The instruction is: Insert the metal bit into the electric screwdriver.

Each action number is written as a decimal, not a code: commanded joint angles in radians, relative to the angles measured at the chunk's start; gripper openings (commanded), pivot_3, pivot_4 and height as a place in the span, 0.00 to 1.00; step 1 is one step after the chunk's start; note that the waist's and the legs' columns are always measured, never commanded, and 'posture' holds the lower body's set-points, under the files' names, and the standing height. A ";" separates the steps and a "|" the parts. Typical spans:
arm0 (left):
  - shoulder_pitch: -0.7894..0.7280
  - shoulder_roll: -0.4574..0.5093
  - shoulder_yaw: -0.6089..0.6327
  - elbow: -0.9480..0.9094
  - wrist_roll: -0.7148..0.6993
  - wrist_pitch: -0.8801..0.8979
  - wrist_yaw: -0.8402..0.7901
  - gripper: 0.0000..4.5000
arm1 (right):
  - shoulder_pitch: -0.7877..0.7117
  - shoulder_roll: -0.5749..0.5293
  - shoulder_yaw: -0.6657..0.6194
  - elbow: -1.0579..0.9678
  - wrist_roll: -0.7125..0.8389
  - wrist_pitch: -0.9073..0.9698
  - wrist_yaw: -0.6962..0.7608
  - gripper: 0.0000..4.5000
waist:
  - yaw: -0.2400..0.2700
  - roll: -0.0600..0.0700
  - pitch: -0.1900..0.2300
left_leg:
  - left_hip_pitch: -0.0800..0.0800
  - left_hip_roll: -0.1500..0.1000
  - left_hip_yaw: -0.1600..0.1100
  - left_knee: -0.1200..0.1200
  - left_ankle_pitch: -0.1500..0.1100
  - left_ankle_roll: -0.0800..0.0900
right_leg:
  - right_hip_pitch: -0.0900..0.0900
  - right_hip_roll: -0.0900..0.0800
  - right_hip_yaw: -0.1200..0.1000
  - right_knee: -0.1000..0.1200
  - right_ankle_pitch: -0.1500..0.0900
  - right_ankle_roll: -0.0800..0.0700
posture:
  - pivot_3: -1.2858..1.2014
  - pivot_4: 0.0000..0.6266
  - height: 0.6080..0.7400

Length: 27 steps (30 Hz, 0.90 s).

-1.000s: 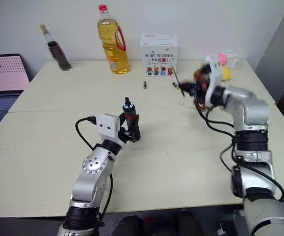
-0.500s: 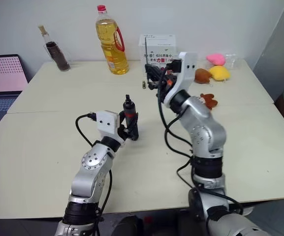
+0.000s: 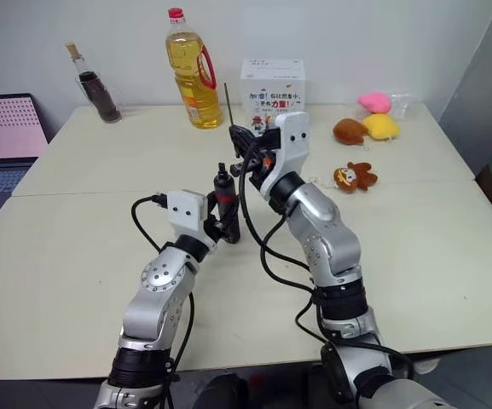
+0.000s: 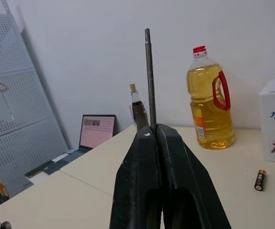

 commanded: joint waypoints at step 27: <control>0.018 0.013 0.017 -0.054 0.011 0.007 0.020 0.37 | -0.069 0.096 0.038 0.060 0.119 -0.103 0.017 0.00 | -0.001 0.000 0.000 | 0.000 0.001 0.000 -0.001 0.000 0.000 | 0.000 0.000 0.000 -0.002 0.000 0.000 | 0.52 0.24 1.00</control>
